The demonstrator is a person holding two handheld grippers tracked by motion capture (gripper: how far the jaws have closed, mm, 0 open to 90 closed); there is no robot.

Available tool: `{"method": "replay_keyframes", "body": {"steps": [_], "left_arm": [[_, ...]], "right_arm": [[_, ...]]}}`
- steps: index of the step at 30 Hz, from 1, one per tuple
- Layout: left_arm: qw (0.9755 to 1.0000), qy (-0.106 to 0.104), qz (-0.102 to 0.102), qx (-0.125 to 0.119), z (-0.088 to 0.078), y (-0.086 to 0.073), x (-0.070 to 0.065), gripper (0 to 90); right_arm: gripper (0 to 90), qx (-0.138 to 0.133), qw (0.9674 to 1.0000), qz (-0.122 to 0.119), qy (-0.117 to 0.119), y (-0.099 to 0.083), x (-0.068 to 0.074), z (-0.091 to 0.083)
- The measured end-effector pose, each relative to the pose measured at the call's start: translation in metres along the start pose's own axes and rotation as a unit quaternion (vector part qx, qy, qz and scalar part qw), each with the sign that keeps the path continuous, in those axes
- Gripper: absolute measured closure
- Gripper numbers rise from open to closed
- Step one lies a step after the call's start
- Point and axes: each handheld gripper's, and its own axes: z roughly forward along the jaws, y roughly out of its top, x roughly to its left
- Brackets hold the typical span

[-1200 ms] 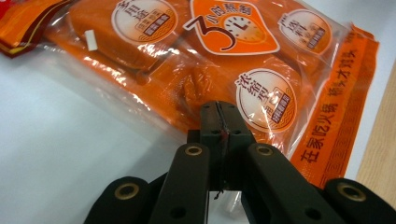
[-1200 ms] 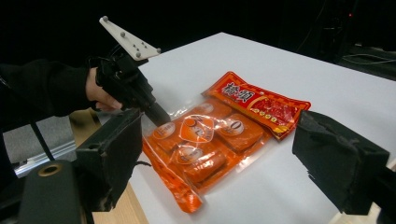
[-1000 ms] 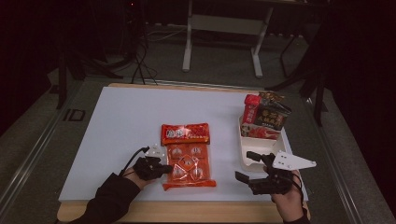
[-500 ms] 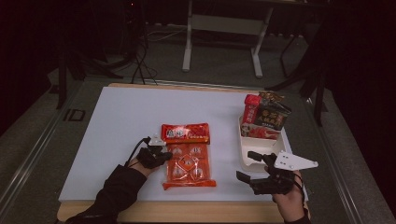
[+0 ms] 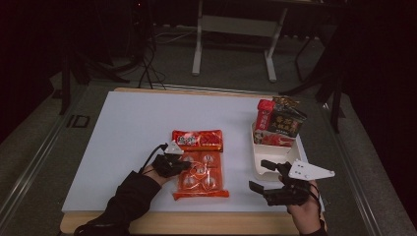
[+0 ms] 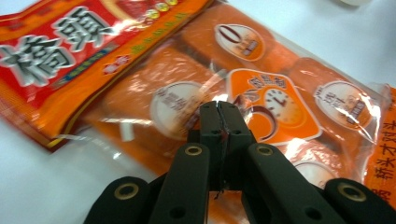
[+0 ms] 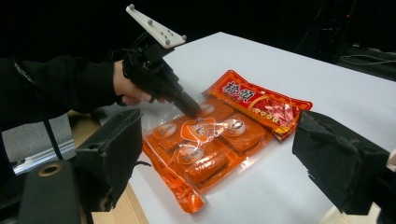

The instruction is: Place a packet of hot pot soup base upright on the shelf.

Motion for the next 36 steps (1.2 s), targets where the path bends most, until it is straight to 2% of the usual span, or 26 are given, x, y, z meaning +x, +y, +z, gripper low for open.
{"method": "replay_keyframes", "body": {"steps": [4, 6, 10, 13, 18, 25, 27, 30, 31, 32, 33, 35, 36], "left_arm": [[0.9996, 0.02, -0.017, 0.009, -0.003, -0.005, 0.012, 90.0], [0.9994, 0.02, -0.026, 0.012, 0.0, -0.008, 0.015, 90.0], [0.9991, 0.031, -0.028, 0.009, 0.004, -0.005, 0.013, 90.0], [0.999, 0.029, -0.032, 0.009, 0.007, -0.002, 0.011, 90.0], [0.9991, 0.035, -0.021, 0.011, 0.017, 0.005, 0.002, 90.0], [0.9997, 0.02, -0.012, 0.011, 0.029, 0.015, -0.005, 90.0], [0.9997, 0.021, -0.005, 0.013, 0.029, 0.016, -0.006, 90.0], [0.9999, 0.012, -0.003, 0.01, 0.027, 0.016, -0.004, 88.8], [0.9997, -0.001, -0.022, -0.014, 0.022, 0.015, 0.0, 88.8], [0.9991, -0.007, -0.033, -0.027, 0.019, 0.014, 0.002, 77.0], [0.9983, -0.005, -0.036, -0.045, 0.016, 0.014, 0.004, 75.2], [0.998, 0.001, -0.023, -0.058, 0.01, 0.014, 0.005, 73.4], [0.9975, 0.011, -0.016, -0.068, 0.007, 0.015, 0.005, 68.7]], "right_arm": [[15.9, -0.001, 1.0, 0.001, -0.001, 0.0, 0.0, -0.001], [15.9, 0.0, 1.0, 0.0, 0.0, 0.0, 0.0, 0.0], [15.9, 0.001, 1.0, -0.001, 0.0, 0.0, 0.001, 0.001], [16.0, 0.003, 1.0, -0.001, 0.001, 0.0, 0.001, 0.001], [16.0, 0.0, 1.0, -0.002, 0.002, 0.001, 0.002, 0.001], [16.0, 0.001, 1.0, -0.001, 0.002, 0.0, 0.001, 0.001], [16.0, 0.001, 1.0, -0.001, 0.003, 0.0, 0.001, 0.001], [16.0, 0.001, 1.0, -0.001, 0.002, 0.0, 0.001, 0.001], [16.0, 0.001, 1.0, 0.0, 0.001, 0.0, 0.0, 0.0], [16.0, 0.001, 1.0, 0.0, 0.001, 0.0, 0.0, -0.001], [16.0, 0.0, 1.0, -0.001, 0.001, 0.0, 0.0, -0.001], [16.0, -0.001, 1.0, -0.001, 0.0, 0.0, 0.0, -0.002], [16.0, -0.002, 1.0, -0.002, 0.0, 0.0, 0.0, -0.002]]}}
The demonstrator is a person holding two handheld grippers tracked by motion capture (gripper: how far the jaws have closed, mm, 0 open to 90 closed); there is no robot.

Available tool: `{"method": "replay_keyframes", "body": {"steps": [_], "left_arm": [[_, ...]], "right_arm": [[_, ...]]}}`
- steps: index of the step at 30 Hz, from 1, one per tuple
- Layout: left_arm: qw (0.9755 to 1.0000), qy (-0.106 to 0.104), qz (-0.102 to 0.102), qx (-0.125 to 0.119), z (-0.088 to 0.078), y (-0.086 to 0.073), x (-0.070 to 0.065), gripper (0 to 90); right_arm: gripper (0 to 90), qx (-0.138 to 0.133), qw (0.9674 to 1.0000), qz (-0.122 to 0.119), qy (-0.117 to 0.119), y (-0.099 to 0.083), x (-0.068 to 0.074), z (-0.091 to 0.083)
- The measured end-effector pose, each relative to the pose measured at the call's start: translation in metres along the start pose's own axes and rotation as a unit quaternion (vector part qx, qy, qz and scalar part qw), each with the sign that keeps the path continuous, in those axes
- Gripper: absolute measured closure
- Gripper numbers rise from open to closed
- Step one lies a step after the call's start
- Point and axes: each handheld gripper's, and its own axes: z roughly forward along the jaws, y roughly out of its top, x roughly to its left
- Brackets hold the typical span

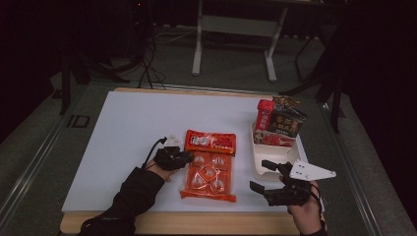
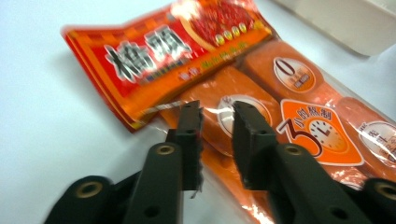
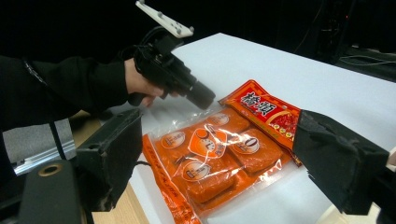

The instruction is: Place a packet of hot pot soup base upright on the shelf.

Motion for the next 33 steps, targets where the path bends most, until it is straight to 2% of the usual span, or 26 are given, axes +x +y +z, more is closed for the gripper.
{"method": "replay_keyframes", "body": {"steps": [2, 5, 6, 7, 8, 11, 12, 13, 15, 16, 17, 19, 24, 31, 33], "left_arm": [[0.9999, -0.004, -0.01, -0.002, -0.004, 0.002, 0.001, 66.1], [0.9996, -0.001, -0.016, 0.022, -0.006, 0.007, 0.002, 61.5], [0.9996, -0.001, -0.016, 0.022, -0.006, 0.007, 0.002, 56.3], [0.9993, -0.003, -0.024, 0.029, -0.006, 0.007, 0.002, 56.3], [0.9992, -0.009, -0.025, 0.031, -0.006, 0.007, 0.003, 42.7], [0.9991, -0.019, -0.022, 0.031, -0.006, 0.007, 0.004, 35.5], [0.9992, -0.018, -0.023, 0.028, -0.006, 0.007, 0.004, 35.5], [0.999, -0.026, -0.026, 0.026, -0.007, 0.008, 0.005, 34.7], [0.9992, -0.021, -0.026, 0.023, -0.007, 0.009, 0.006, 31.4], [0.9991, -0.027, -0.025, 0.02, -0.008, 0.01, 0.007, 30.2], [0.9993, -0.021, -0.025, 0.02, -0.008, 0.01, 0.008, 28.2], [0.999, -0.025, -0.034, 0.016, -0.008, 0.012, 0.012, 27.9], [0.999, -0.013, -0.042, 0.012, -0.009, 0.017, 0.021, 27.9], [0.9991, -0.006, -0.04, 0.012, -0.003, 0.024, 0.034, 28.0], [0.999, -0.011, -0.042, 0.011, 0.001, 0.025, 0.039, 27.9]], "right_arm": [[16.0, 0.001, 1.0, 0.0, -0.001, 0.0, 0.0, 0.0], [16.0, 0.001, 1.0, -0.001, -0.001, 0.0, 0.0, 0.0], [16.0, 0.001, 1.0, -0.001, -0.001, 0.0, 0.0, 0.0], [16.0, 0.001, 1.0, -0.001, -0.001, 0.0, 0.001, 0.0], [16.0, 0.0, 1.0, -0.001, -0.002, 0.0, 0.001, 0.0], [16.0, 0.001, 1.0, -0.001, -0.002, 0.0, 0.001, 0.0], [16.0, 0.001, 1.0, -0.002, -0.003, 0.0, 0.001, 0.0], [16.0, 0.002, 1.0, -0.003, -0.003, 0.0, 0.001, 0.0], [16.3, 0.001, 1.0, -0.003, -0.004, 0.0, 0.001, 0.0], [16.4, 0.001, 1.0, -0.004, -0.005, 0.0, 0.0, 0.0], [16.4, 0.0, 1.0, -0.005, -0.006, 0.0, 0.0, -0.001], [16.5, -0.003, 1.0, -0.005, -0.007, 0.0, 0.0, -0.001], [16.5, -0.005, 0.9999, -0.01, -0.01, 0.0, 0.0, -0.001], [16.4, 0.001, 0.9999, -0.012, -0.01, 0.0, 0.001, 0.001], [16.4, 0.001, 0.9999, -0.012, -0.009, 0.0, 0.001, 0.001]]}}
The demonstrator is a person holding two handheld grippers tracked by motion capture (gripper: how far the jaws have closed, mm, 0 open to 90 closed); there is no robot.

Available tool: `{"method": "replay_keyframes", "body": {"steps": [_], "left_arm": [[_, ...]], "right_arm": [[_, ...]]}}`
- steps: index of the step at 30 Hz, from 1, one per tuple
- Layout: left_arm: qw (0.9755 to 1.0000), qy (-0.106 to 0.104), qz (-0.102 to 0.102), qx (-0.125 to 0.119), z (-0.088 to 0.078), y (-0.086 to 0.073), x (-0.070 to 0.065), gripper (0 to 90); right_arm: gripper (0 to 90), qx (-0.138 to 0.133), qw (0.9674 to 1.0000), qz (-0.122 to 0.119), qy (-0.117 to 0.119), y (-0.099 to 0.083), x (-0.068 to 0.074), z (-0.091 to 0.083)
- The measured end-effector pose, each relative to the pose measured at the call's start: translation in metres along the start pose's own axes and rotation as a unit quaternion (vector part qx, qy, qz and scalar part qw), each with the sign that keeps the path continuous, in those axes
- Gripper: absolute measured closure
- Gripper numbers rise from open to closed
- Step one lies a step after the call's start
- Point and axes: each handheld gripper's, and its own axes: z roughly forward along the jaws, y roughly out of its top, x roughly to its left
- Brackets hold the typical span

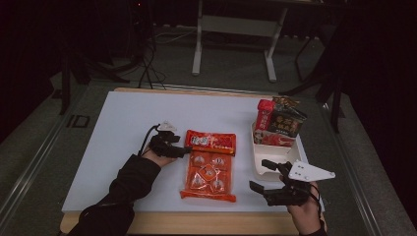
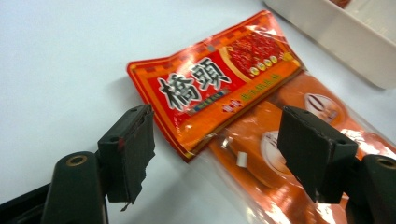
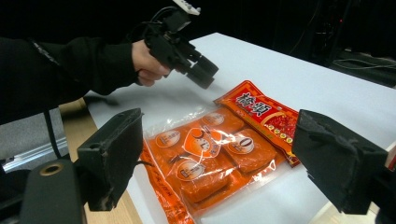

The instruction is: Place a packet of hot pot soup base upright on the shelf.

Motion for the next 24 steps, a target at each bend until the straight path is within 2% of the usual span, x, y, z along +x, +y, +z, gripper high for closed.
{"method": "replay_keyframes", "body": {"steps": [4, 9, 12, 16, 18, 22, 24], "left_arm": [[0.9999, 0.015, 0.0, 0.008, 0.008, 0.001, 0.008, 28.0], [0.9998, 0.016, -0.004, 0.01, 0.016, 0.002, 0.015, 30.0], [0.9994, 0.027, -0.014, 0.017, 0.026, 0.005, 0.02, 31.7], [0.9992, 0.014, -0.029, 0.025, 0.034, 0.006, 0.027, 31.9], [0.999, 0.007, -0.033, 0.031, 0.038, 0.004, 0.03, 36.0], [0.9983, -0.002, -0.033, 0.049, 0.045, 0.002, 0.032, 39.7], [0.9983, -0.011, -0.034, 0.046, 0.046, 0.002, 0.033, 41.8]], "right_arm": [[16.5, 0.003, 1.0, -0.003, 0.0, 0.0, 0.001, 0.001], [16.4, 0.004, 1.0, -0.002, 0.001, -0.001, 0.0, 0.001], [16.5, 0.004, 1.0, -0.002, 0.002, -0.001, 0.0, 0.001], [16.4, 0.004, 1.0, -0.002, 0.002, -0.001, 0.0, 0.002], [16.5, 0.006, 1.0, -0.001, 0.003, -0.002, 0.0, 0.002], [16.4, 0.006, 1.0, -0.001, 0.003, -0.002, 0.0, 0.002], [16.4, 0.007, 1.0, -0.001, 0.003, -0.002, 0.0, 0.002]]}}
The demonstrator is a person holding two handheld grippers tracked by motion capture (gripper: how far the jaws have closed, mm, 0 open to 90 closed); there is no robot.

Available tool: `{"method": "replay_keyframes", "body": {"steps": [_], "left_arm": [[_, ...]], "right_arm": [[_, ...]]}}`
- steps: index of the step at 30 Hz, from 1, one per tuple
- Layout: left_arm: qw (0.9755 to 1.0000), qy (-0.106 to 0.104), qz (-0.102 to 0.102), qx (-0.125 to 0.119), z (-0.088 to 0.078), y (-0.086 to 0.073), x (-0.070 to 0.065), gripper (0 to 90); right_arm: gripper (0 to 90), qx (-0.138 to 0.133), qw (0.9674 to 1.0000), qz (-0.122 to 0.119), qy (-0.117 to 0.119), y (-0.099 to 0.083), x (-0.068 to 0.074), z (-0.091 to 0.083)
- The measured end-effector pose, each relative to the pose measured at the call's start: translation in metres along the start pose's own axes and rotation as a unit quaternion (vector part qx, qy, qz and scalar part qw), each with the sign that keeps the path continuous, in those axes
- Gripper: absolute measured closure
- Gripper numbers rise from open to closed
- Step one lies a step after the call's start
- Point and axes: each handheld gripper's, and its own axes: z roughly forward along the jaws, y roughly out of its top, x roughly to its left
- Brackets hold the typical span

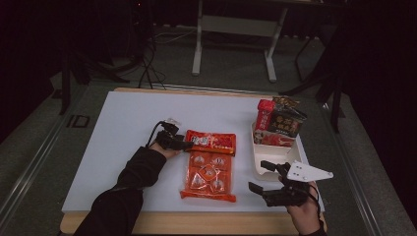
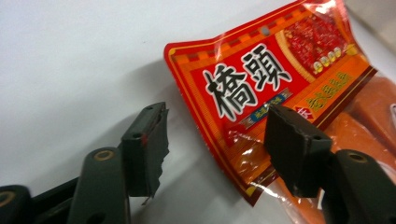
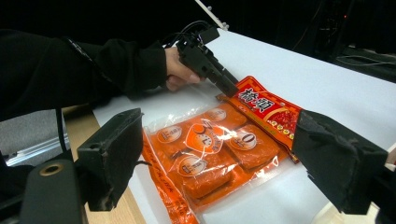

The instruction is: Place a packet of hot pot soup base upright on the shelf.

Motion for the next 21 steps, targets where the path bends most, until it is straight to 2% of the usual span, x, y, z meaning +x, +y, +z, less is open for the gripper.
{"method": "replay_keyframes", "body": {"steps": [5, 7, 9, 11, 13, 16, 17, 19, 21], "left_arm": [[0.9996, -0.027, -0.001, 0.001, 0.005, 0.001, -0.002, 50.9], [0.9995, -0.033, 0.001, 0.002, 0.007, 0.002, -0.004, 54.0], [0.9996, -0.029, 0.007, 0.005, 0.008, 0.003, -0.006, 58.3], [0.9991, -0.043, 0.0, 0.007, 0.01, 0.003, -0.005, 63.4], [0.9992, -0.039, 0.002, 0.01, 0.011, 0.004, -0.007, 64.4], [0.9992, -0.038, -0.002, 0.012, 0.012, 0.006, -0.01, 72.8], [0.9991, -0.04, -0.006, 0.013, 0.013, 0.006, -0.011, 78.7], [0.9994, -0.03, -0.005, 0.016, 0.011, 0.007, -0.013, 85.7], [0.9994, -0.028, -0.003, 0.018, 0.01, 0.007, -0.013, 88.6]], "right_arm": [[16.4, 0.001, 1.0, 0.0, 0.003, 0.0, 0.0, 0.0], [16.4, 0.002, 1.0, -0.001, 0.003, 0.0, 0.0, 0.001], [16.4, 0.002, 1.0, 0.0, 0.004, 0.0, 0.0, 0.001], [16.4, 0.002, 1.0, 0.0, 0.004, 0.0, 0.0, 0.001], [16.4, 0.001, 1.0, 0.0, 0.005, 0.0, 0.0, 0.001], [16.4, 0.001, 1.0, 0.0, 0.005, 0.0, 0.0, 0.002], [16.4, 0.002, 1.0, 0.0, 0.005, 0.0, 0.0, 0.002], [16.4, 0.003, 1.0, 0.001, 0.006, 0.0, 0.0, 0.003], [16.4, 0.004, 1.0, 0.0, 0.006, 0.0, 0.0, 0.003]]}}
